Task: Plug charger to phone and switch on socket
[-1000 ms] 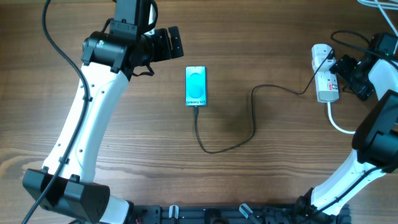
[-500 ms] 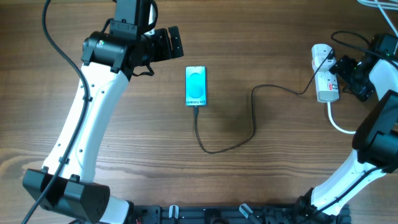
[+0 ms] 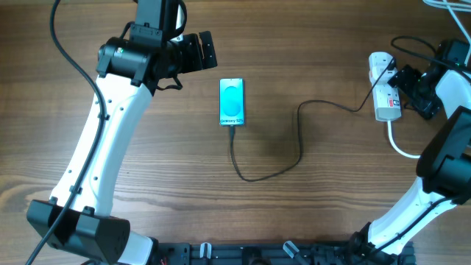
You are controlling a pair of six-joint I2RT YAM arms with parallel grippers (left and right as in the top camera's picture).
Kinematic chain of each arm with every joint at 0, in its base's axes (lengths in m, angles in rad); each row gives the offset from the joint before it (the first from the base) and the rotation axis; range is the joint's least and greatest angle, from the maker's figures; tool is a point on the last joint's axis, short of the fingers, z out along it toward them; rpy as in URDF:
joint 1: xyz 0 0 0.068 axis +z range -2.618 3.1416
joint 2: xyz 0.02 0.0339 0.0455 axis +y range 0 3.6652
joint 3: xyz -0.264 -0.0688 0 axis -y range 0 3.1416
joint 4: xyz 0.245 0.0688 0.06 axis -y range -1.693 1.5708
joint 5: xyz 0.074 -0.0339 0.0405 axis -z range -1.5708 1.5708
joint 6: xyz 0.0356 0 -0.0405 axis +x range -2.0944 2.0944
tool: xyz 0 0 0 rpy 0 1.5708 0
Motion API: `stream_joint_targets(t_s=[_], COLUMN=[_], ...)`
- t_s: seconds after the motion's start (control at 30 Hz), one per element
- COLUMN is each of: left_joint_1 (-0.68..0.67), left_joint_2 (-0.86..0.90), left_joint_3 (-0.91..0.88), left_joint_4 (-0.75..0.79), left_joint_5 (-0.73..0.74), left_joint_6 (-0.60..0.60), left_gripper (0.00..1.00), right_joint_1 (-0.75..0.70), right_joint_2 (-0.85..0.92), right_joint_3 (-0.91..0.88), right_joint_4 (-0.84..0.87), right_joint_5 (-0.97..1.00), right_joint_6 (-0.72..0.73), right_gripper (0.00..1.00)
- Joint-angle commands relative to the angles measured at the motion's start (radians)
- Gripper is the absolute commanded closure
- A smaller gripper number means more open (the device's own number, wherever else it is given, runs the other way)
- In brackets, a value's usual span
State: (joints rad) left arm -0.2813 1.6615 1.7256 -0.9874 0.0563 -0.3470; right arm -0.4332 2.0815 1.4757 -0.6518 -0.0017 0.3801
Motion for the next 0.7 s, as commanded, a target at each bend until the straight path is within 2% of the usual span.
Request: stream_joint_targets(t_s=[0.0,0.4,0.57,0.67], left_joint_1=[0.004,0.003,0.004,0.003], left_joint_2=[0.007,0.007,0.007,0.007], left_joint_3=[-0.005,-0.005,-0.005,-0.005], left_joint_4=[0.002,0.002,0.002,0.002], left_joint_5=[-0.013,-0.013,-0.013,-0.013], left_joint_6=[-0.009,-0.009,-0.009,-0.009], left_gripper=[0.0,0.0,0.0,0.0], right_joint_1=[-0.003,-0.003,-0.003,-0.003], right_joint_2=[0.025,0.026,0.026,0.026], right_joint_3=[-0.012,-0.012,-0.012,-0.012], right_joint_4=[0.004,0.011,0.026,0.026], right_joint_5=[0.095,0.115,0.003,0.003], right_joint_6=[0.033,0.039,0.005,0.005], right_gripper=[0.0,0.0,0.0,0.0])
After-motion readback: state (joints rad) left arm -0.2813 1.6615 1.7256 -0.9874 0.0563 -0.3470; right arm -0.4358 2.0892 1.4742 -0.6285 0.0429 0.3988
